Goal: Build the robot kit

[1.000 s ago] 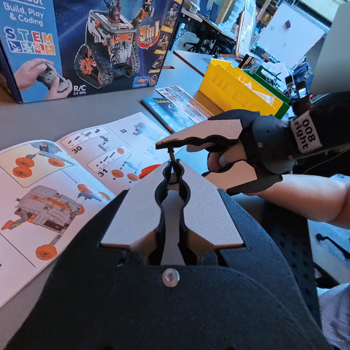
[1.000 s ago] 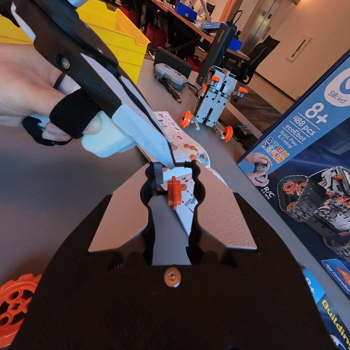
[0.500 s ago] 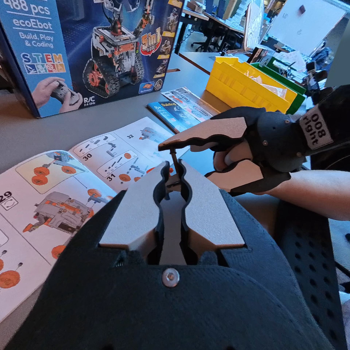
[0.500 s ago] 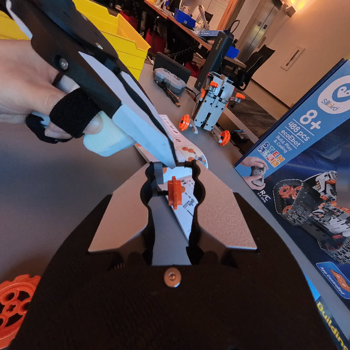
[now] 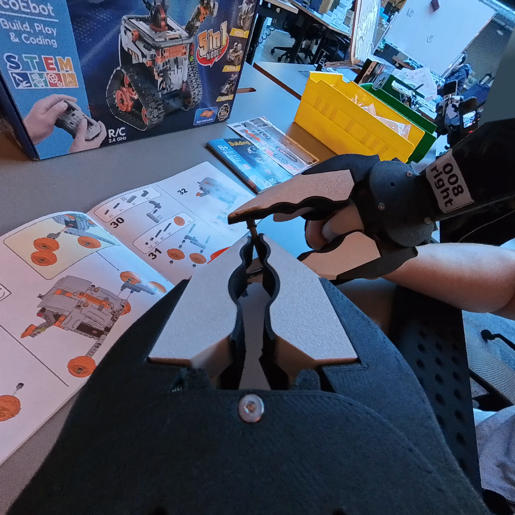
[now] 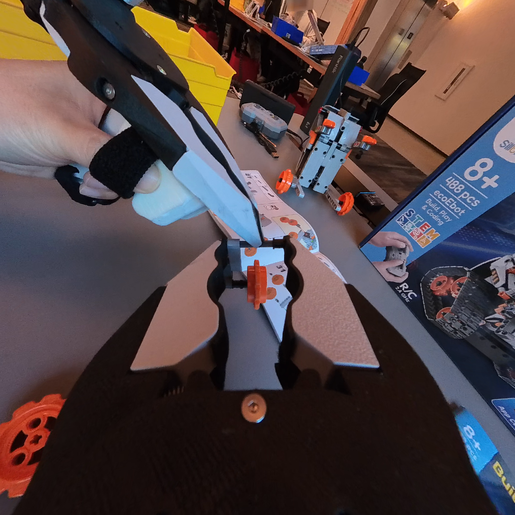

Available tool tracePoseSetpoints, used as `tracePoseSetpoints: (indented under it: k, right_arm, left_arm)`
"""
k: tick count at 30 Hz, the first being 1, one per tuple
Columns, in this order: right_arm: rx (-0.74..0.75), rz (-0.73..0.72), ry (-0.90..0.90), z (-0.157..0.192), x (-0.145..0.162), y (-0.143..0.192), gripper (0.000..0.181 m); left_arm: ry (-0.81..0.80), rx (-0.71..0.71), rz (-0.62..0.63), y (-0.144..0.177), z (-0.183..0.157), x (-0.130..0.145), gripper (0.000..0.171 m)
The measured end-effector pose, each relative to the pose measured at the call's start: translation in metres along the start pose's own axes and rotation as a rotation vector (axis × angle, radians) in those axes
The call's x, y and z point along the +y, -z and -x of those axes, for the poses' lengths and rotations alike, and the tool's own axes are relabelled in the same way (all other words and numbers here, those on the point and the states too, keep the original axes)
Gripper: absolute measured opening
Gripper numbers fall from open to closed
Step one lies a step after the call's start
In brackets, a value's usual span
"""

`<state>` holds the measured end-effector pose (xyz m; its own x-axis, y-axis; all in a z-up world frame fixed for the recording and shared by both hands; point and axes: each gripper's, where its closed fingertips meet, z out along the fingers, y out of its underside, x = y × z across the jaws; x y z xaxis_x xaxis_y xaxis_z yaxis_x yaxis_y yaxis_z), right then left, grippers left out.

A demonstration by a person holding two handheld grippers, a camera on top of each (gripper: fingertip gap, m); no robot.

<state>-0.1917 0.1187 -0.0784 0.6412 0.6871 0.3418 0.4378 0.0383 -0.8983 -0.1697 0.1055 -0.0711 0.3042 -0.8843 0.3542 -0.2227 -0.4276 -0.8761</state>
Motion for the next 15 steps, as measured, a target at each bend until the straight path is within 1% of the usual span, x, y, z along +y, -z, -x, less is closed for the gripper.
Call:
tracePoseSetpoints:
  k: [15]
  right_arm:
    - [-0.041,-0.010,-0.057,0.0002,-0.0017,0.0014,0.038]
  left_arm:
    - [0.033,0.014,-0.016,0.0012,-0.0018,-0.0019,0.000]
